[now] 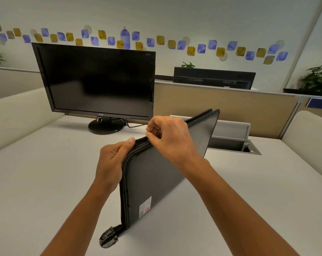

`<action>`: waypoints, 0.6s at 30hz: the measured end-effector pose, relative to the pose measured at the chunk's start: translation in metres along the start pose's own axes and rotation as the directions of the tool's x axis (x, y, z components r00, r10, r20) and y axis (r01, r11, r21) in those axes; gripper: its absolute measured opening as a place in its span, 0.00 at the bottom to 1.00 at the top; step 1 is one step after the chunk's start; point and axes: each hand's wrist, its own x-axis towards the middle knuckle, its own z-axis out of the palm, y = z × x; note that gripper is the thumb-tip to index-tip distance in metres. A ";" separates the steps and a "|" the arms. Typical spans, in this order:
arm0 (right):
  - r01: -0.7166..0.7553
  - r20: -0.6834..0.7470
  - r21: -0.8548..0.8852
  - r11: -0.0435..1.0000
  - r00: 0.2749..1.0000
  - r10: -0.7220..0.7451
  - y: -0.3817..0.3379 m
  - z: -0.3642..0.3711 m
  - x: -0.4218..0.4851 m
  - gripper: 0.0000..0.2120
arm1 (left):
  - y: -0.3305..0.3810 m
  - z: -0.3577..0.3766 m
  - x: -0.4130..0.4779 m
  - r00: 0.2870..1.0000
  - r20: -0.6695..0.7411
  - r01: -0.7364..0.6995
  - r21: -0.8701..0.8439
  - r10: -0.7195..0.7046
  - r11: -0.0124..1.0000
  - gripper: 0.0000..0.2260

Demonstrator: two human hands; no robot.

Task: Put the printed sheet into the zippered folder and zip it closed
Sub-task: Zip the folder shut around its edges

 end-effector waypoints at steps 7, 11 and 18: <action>-0.009 -0.017 -0.062 0.998 1.000 0.008 0.003 0.001 0.001 0.04 | -0.002 0.000 0.000 1.000 -0.019 0.005 0.019 -0.004 1.000 0.16; -0.028 -0.027 -0.111 0.993 0.999 0.025 0.006 0.001 0.002 0.04 | -0.002 0.000 0.000 1.000 -0.021 -0.010 0.025 0.011 1.000 0.16; -0.075 -0.035 -0.114 0.991 0.997 0.071 0.013 -0.003 0.003 0.04 | -0.003 0.000 -0.001 1.000 -0.018 -0.025 0.026 0.025 0.999 0.15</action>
